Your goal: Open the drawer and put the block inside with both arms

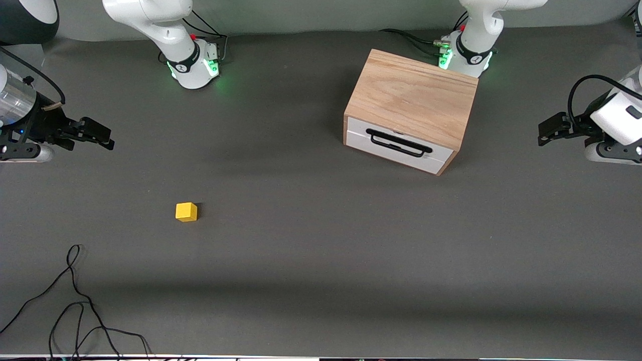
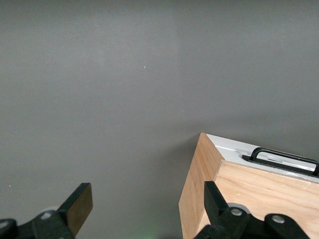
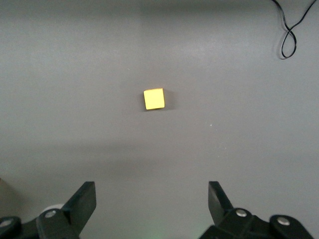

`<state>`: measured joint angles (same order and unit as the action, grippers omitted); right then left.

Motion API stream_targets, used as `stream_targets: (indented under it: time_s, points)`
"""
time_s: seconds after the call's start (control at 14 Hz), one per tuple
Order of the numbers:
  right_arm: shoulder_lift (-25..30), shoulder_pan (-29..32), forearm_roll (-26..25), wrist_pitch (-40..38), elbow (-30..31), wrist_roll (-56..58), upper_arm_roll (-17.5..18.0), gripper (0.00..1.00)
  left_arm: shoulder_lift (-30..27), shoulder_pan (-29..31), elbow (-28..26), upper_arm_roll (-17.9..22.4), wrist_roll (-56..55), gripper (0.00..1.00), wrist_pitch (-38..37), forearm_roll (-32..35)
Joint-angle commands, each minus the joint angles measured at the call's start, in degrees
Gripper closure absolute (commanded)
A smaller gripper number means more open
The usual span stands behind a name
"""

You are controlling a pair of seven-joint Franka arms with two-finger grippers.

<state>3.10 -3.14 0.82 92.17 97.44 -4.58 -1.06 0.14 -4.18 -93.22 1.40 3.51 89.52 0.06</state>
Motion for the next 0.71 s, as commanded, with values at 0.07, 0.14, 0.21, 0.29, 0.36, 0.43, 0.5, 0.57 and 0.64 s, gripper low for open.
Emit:
stream_targets:
  time_s: [0.07, 0.14, 0.21, 0.29, 0.36, 0.43, 0.5, 0.57, 0.64]
  points:
    - [-0.99, -1.08, 0.50, -0.67, -1.12, -1.66, 0.27, 0.00, -0.49, -0.12, -0.30, 0.09, 0.80, 0.00, -0.75, 0.47]
    - [-0.99, -1.17, 0.50, -0.67, -1.12, -1.66, 0.18, 0.00, -0.49, -0.21, -0.30, 0.09, 0.80, 0.00, -0.75, 0.47]
    - [-0.99, -1.17, 0.59, -0.67, -1.20, -1.66, 0.18, 0.00, -0.49, -0.21, -0.30, 0.09, 0.80, 0.00, -0.75, 0.47]
    - [-0.99, -1.35, 0.50, -0.58, -1.29, -1.23, 0.18, 0.00, -0.49, -0.21, -0.30, 0.09, 0.80, 0.00, -0.75, 0.47]
    - [-0.82, -1.78, 0.50, -0.67, -1.29, -1.57, 0.18, 0.00, -0.49, -0.21, -0.30, 0.09, 0.80, 0.00, -0.75, 0.47]
    - [-0.64, -2.74, 0.33, -0.67, -1.38, -1.84, 0.18, 0.00, -0.41, -0.21, -0.30, 0.09, 0.80, 0.00, -0.75, 0.47]
    - [-0.64, -2.75, 0.41, -0.67, -1.55, -1.93, 0.18, 0.00, -0.32, -0.21, -0.30, 0.09, 0.80, 0.00, -0.75, 0.47]
    - [-0.73, -2.67, 0.41, -0.67, -2.08, -1.93, 0.09, 0.00, -0.32, -0.21, -0.38, 0.09, 0.71, 0.00, -0.75, 0.47]
    - [-0.73, -2.67, 0.41, -0.67, -1.99, -1.93, 0.01, 0.00, -0.06, -0.21, -0.38, 0.09, 0.71, 0.00, -0.75, 0.47]
